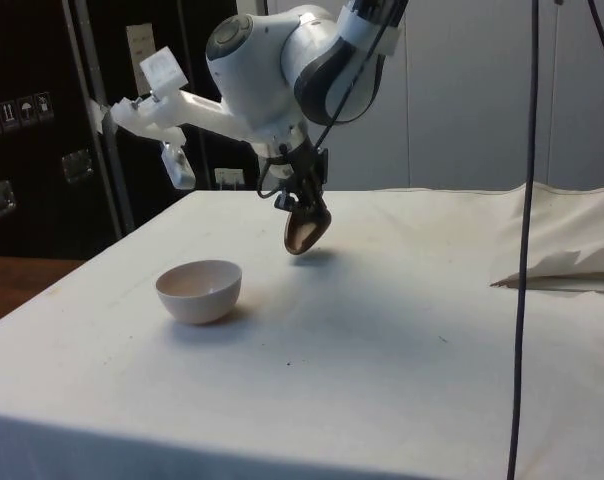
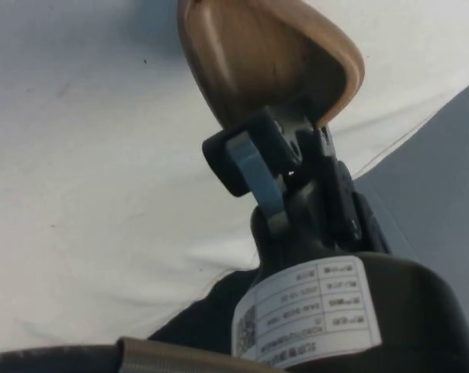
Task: Pour the coffee beans from the cup into the bowl.
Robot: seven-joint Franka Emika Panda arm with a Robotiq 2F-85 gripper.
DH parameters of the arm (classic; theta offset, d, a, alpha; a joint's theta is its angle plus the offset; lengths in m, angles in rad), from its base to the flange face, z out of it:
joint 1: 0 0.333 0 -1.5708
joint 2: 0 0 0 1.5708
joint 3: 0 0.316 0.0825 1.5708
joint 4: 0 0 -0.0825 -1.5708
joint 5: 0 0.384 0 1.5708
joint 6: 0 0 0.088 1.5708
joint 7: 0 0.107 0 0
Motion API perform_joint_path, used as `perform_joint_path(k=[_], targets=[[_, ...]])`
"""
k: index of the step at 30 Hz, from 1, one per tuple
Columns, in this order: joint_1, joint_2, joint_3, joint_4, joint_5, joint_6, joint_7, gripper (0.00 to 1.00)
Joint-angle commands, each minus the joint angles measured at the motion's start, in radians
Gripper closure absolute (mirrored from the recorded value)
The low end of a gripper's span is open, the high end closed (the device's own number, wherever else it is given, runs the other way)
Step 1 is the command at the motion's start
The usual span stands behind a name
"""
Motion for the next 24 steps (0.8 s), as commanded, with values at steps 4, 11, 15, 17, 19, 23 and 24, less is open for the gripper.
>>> perform_joint_path(k=[4, 11, 15, 17, 19, 23, 24], targets=[[-0.012, -0.004, -0.004, -0.007, 0.033, 0.032, -0.029, 1.0], [-0.013, -0.001, -0.022, -0.007, 0.076, 0.064, -0.058, 1.0], [-0.014, 0.001, -0.036, -0.009, 0.11, 0.09, -0.081, 1.0], [-0.014, 0.001, -0.041, -0.009, 0.124, 0.099, -0.091, 1.0], [-0.002, 0.003, -0.051, -0.003, 0.121, 0.086, -0.086, 1.0], [-0.016, 0.004, -0.053, -0.011, 0.165, 0.129, -0.116, 1.0], [-0.017, 0.004, -0.055, -0.012, 0.173, 0.135, -0.12, 1.0]])
